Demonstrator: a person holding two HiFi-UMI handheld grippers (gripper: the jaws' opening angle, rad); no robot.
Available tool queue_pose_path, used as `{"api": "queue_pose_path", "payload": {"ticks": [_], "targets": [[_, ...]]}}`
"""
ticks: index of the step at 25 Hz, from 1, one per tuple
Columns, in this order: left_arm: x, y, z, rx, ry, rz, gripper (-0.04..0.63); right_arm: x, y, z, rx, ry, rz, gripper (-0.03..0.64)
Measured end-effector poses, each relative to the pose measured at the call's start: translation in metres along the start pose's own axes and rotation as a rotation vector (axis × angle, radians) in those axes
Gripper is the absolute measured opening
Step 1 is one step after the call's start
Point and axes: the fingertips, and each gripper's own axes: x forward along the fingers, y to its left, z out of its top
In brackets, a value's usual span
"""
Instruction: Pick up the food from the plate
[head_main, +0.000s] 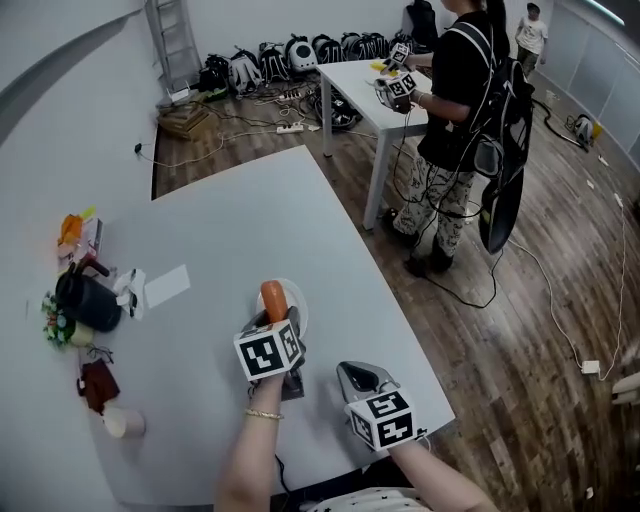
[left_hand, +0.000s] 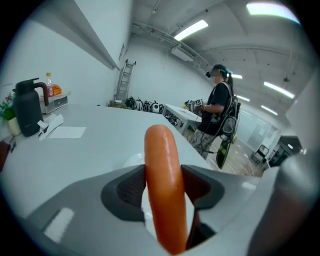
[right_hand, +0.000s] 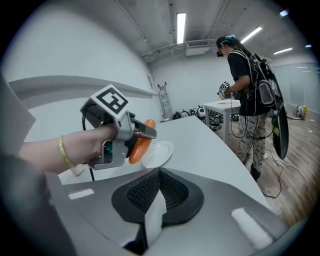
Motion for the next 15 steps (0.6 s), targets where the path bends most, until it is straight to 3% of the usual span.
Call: {"api": "queue_pose_path", "payload": {"ticks": [8, 15], "targets": [[-0.122, -0.037, -0.026, 0.022, -0.180, -0.073, 0.222, -0.033, 0.019, 0.010, -0.065, -0.077, 0.037, -0.002], [-0.180, -0.056, -0.048, -0.009, -0.307, -0.122, 0.222, -0.056, 0.039, 0.017, -0.113, -0.134, 0.078, -0.002]]}}
